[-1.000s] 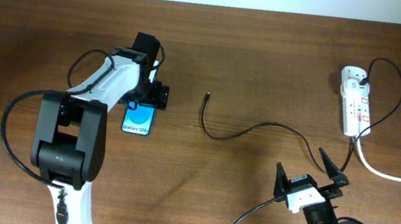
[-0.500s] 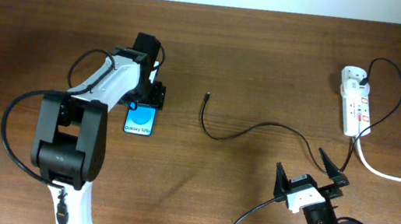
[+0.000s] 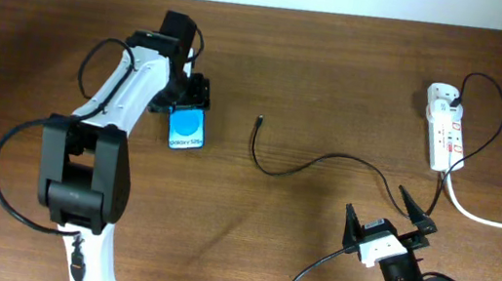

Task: Plug charger to phone and switch on socket
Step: 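Grasp the phone's top edge with the left gripper and lift it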

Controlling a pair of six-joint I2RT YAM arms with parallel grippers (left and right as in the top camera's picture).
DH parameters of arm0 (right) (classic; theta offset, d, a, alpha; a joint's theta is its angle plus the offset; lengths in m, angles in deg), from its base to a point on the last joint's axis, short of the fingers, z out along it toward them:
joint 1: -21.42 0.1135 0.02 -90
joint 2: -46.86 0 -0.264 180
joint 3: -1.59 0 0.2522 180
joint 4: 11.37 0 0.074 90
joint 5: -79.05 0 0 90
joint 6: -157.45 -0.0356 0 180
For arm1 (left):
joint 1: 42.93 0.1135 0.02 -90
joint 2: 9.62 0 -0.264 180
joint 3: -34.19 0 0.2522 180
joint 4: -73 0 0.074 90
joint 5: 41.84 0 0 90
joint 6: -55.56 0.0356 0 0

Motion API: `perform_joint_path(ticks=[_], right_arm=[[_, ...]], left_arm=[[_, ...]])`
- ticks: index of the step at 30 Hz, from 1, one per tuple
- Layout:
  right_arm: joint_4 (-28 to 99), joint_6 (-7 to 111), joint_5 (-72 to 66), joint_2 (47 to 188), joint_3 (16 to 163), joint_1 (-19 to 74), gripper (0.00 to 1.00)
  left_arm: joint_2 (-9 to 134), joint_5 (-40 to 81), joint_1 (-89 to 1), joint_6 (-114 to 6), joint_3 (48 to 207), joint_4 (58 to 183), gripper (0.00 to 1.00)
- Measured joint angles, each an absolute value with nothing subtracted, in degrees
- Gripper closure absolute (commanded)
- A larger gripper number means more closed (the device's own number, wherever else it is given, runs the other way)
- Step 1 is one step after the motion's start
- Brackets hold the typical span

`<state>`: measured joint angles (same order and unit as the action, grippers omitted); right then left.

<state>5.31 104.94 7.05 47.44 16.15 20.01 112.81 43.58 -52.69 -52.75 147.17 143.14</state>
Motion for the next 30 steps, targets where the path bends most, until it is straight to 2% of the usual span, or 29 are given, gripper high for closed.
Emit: perform_joint_path(ticks=[19, 30], right_arm=[[5.29, 104.97, 7.05, 47.44, 16.15, 20.01, 0.02], [5.29, 104.92, 7.05, 47.44, 16.15, 20.01, 0.02]], left_arm=[[112.81, 16.04, -52.21, -95.58, 147.41, 143.12, 1.00], [112.81, -11.61, -51.51, -100.35, 147.41, 143.10, 1.00]])
